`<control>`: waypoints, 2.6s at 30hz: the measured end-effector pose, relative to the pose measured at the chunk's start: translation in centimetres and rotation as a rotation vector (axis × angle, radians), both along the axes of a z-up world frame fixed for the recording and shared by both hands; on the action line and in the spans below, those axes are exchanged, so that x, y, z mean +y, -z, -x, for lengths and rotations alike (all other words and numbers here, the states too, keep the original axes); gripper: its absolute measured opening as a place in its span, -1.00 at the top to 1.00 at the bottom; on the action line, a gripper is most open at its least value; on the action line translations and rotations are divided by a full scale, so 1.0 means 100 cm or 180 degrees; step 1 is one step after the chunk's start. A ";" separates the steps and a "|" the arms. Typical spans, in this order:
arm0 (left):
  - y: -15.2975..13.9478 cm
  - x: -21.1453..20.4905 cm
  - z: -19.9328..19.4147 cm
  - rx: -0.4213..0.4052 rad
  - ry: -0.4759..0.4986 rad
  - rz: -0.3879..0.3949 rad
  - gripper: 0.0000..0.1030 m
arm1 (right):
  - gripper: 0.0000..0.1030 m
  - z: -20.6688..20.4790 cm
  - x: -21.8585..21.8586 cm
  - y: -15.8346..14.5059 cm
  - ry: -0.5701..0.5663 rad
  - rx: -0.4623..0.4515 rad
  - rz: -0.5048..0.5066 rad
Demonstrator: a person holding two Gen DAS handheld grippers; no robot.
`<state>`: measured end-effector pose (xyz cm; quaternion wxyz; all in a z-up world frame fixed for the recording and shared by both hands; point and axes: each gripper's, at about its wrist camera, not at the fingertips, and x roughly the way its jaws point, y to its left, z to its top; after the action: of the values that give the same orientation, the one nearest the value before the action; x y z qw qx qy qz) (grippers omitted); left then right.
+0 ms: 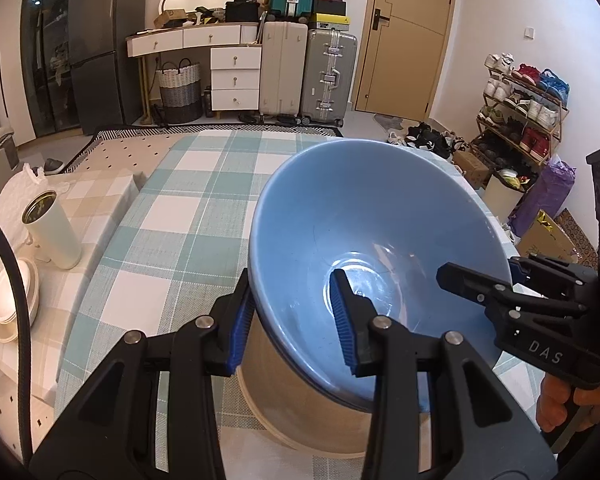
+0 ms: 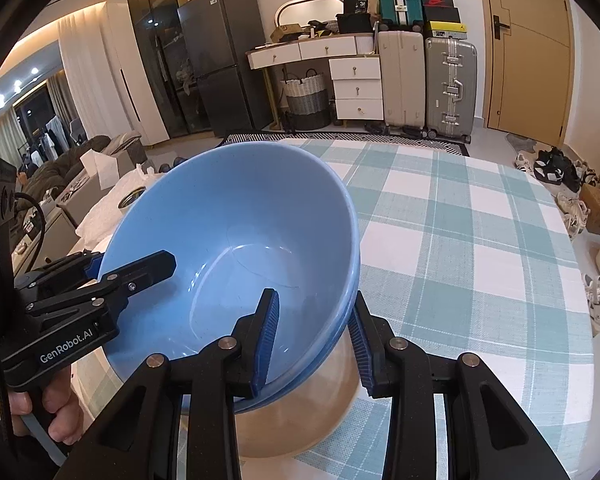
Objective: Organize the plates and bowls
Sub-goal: 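Lift the nested bowls with both grippers and carry them over the cream plates, then lower the nested bowls onto the cream plate stack with both grippers, then open both grippers and pull them back from the bowls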
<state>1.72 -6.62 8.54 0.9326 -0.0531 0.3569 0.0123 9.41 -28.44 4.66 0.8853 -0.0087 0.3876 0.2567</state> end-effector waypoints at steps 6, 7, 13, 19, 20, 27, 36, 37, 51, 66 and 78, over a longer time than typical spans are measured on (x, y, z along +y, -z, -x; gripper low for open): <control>0.014 0.010 -0.009 0.0045 -0.0045 0.0022 0.34 | 0.32 -0.003 0.010 0.009 -0.0035 0.0020 0.0062; 0.016 0.010 -0.010 0.0053 -0.0054 0.0020 0.34 | 0.32 -0.003 0.011 0.010 -0.0040 0.0029 0.0070; 0.027 0.013 -0.021 0.0111 -0.0059 0.0016 0.34 | 0.32 -0.008 0.015 0.015 -0.0029 0.0053 0.0110; 0.039 0.011 -0.032 0.0181 -0.0057 0.0011 0.34 | 0.31 -0.012 0.015 0.019 -0.0003 0.0074 0.0114; 0.040 0.011 -0.034 0.0184 -0.0057 0.0009 0.34 | 0.31 -0.013 0.015 0.018 -0.0001 0.0070 0.0124; 0.046 0.008 -0.044 0.0185 -0.0046 -0.0021 0.34 | 0.31 -0.014 0.015 0.018 0.0021 0.0033 0.0165; 0.047 0.009 -0.045 0.0186 -0.0030 -0.0007 0.34 | 0.30 -0.012 0.015 0.019 0.0014 0.0006 0.0198; 0.047 0.009 -0.045 0.0186 -0.0031 -0.0008 0.34 | 0.30 -0.012 0.015 0.020 0.0014 0.0003 0.0202; 0.041 0.011 -0.037 -0.0042 0.0112 -0.0218 -0.26 | -0.14 -0.006 0.007 0.014 0.0051 -0.0171 0.0255; 0.027 0.023 -0.019 -0.0286 0.0214 -0.0137 -0.63 | -0.92 0.026 0.000 0.000 -0.0123 -0.0590 0.0063; 0.027 0.023 0.000 -0.0467 0.0208 -0.0162 -0.95 | -0.98 0.048 -0.017 -0.006 -0.0185 -0.0949 -0.0155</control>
<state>1.76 -4.29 5.85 0.9571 -0.0185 0.2888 -0.0130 4.57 -30.18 5.31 0.9252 -0.0364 0.2450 0.2874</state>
